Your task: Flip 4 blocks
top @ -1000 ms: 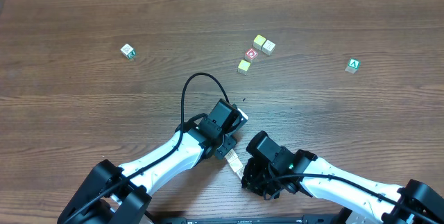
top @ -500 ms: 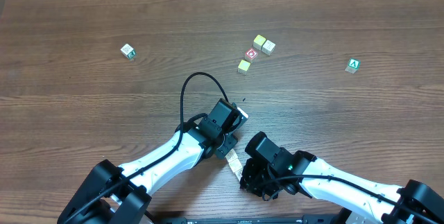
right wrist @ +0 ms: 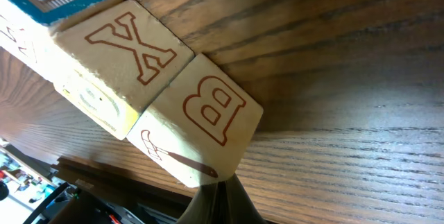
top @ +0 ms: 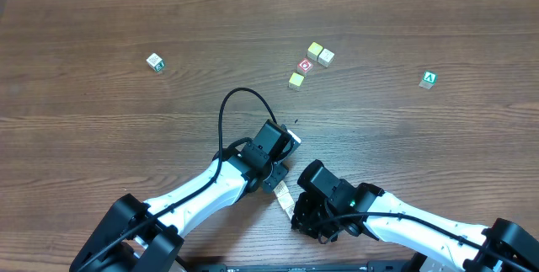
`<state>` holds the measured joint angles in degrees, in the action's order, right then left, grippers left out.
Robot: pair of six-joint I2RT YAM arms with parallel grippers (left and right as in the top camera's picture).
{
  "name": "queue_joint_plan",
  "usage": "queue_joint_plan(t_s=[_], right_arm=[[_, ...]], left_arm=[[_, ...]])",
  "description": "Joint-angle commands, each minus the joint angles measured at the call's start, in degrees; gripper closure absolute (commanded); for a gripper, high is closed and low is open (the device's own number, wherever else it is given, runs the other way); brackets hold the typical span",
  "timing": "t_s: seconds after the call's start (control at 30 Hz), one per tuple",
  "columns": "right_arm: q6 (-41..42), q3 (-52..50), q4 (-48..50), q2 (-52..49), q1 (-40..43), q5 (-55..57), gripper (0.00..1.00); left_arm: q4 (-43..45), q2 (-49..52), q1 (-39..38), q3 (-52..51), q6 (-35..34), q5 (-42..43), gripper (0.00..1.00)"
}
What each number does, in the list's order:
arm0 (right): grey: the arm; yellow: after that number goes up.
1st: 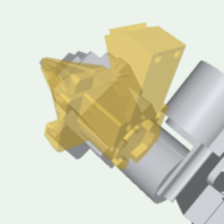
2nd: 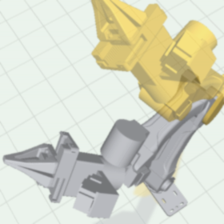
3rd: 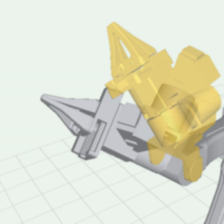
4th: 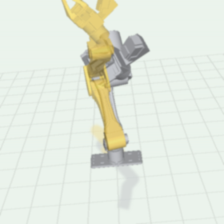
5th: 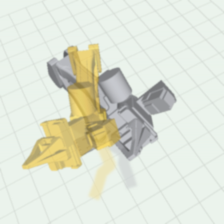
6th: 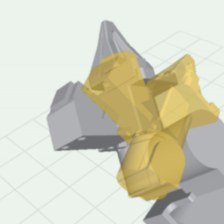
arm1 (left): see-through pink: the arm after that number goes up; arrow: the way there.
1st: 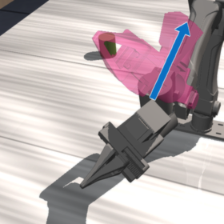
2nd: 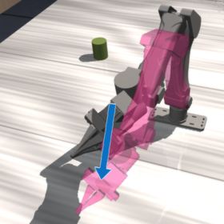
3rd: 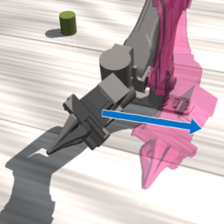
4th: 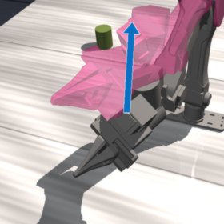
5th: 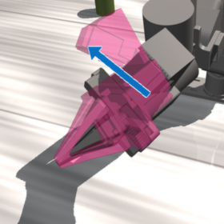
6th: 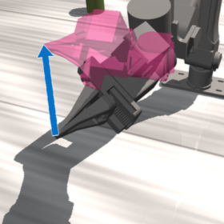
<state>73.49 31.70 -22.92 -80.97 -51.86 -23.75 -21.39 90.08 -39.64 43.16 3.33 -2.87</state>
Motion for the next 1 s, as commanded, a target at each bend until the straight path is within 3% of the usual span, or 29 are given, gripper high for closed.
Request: queue_joint_plan(t_s=[0.0, 0.3, 0.97], right_arm=[[0.31, 0.13, 1.20, -0.24, 0.00, 1.81, 0.96], [0.28, 0.13, 1.20, -0.24, 0.00, 2.03, 0.96], [0.28, 0.13, 4.87, -5.05, 0.00, 0.76, 0.96]], left_arm=[[-0.48, 0.57, 0.31, -0.15, -0.50, 0.79, 0.96], [0.33, 0.57, 4.39, -0.15, 0.02, 1.44, 0.96], [0.61, 0.57, 4.35, -0.15, 0.98, 2.99, 0.96]])
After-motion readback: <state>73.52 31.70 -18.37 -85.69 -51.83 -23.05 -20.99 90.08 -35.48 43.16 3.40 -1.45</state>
